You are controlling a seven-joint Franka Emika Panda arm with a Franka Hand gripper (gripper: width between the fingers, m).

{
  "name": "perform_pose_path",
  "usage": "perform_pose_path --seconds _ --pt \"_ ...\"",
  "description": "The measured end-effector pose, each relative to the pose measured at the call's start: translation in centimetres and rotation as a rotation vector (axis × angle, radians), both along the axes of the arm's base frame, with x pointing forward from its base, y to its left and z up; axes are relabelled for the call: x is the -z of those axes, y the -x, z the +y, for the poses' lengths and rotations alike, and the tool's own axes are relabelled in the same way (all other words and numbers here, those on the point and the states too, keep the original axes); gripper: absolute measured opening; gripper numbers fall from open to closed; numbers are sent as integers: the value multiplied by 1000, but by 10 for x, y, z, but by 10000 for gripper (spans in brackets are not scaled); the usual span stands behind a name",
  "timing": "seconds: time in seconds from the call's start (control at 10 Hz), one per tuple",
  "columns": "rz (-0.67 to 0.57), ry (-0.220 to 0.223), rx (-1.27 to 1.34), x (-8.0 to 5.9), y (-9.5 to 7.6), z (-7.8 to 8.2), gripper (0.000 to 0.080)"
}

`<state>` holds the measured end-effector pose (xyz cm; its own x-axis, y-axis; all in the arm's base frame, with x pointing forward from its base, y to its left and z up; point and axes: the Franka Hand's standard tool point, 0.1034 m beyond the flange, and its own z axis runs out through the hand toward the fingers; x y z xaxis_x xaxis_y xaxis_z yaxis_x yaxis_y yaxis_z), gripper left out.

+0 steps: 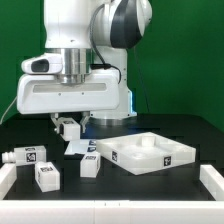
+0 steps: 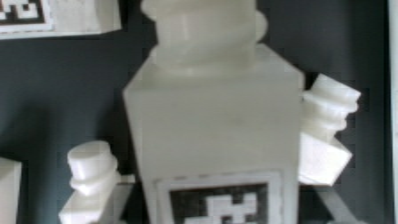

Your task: Assemble one leg

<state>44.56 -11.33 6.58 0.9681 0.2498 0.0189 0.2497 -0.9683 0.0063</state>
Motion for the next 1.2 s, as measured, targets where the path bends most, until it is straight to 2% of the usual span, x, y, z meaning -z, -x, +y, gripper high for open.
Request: perform_pose_path --seconds 0.2,0.4,0.7,0.8,0.9,1.0,1.1,1.2 --pt "48 -10 91 34 31 -9 285" --pt "55 2 96 52 39 -16 285" --pt "59 1 93 53 40 -15 285" --pt "59 1 93 54 40 -15 363" --pt "59 1 93 54 40 -15 363" --pt "59 1 93 53 40 -14 545" --pt "60 -3 92 50 37 -10 545" --pt "62 -13 94 39 33 -1 627"
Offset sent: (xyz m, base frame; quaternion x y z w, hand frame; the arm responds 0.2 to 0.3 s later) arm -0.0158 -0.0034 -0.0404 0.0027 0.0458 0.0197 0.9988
